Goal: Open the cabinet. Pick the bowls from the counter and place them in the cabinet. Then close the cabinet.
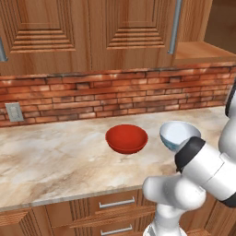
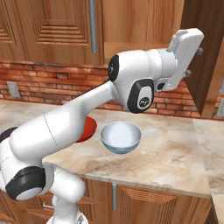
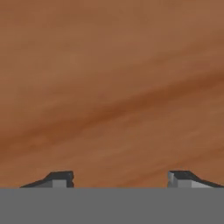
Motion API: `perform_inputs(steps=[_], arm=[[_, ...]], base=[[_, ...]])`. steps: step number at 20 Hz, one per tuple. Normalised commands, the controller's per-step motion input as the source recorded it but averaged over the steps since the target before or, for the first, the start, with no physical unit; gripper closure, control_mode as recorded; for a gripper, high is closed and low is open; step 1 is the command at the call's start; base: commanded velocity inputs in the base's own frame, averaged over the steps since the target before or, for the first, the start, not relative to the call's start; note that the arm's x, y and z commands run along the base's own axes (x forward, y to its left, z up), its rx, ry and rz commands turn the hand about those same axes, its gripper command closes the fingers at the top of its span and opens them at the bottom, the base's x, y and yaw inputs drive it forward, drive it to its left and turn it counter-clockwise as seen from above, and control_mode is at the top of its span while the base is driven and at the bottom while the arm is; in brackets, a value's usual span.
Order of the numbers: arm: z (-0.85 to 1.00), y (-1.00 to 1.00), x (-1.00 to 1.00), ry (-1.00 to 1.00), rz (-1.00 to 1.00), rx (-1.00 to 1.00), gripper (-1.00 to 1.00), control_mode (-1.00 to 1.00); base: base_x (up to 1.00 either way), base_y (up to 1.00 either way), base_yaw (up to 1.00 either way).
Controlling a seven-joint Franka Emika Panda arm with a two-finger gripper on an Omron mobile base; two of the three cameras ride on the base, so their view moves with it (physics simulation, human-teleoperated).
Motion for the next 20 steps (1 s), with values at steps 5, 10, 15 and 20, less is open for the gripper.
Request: perform_inputs(steps=[5,10,15,20], arm=[[-0.06,-0.11,-0.19,-0.01,0.08,0.00,-1.00,-1.00],[-0.25,0.76,-0.80,0.00,0.08,-0.14,-1.00,-1.00],[-0.42,0.99,-0.42,0.14,0.16,-0.20,-1.00,-1.00],[0.75,0.92,-0.36,0.00,0.36,-0.39,-1.00,-1.00]], base=[[0.00,0.00,0.00],[0.00,0.00,0.00],[0.00,0.00,0.00],[0.00,0.00,0.00]])
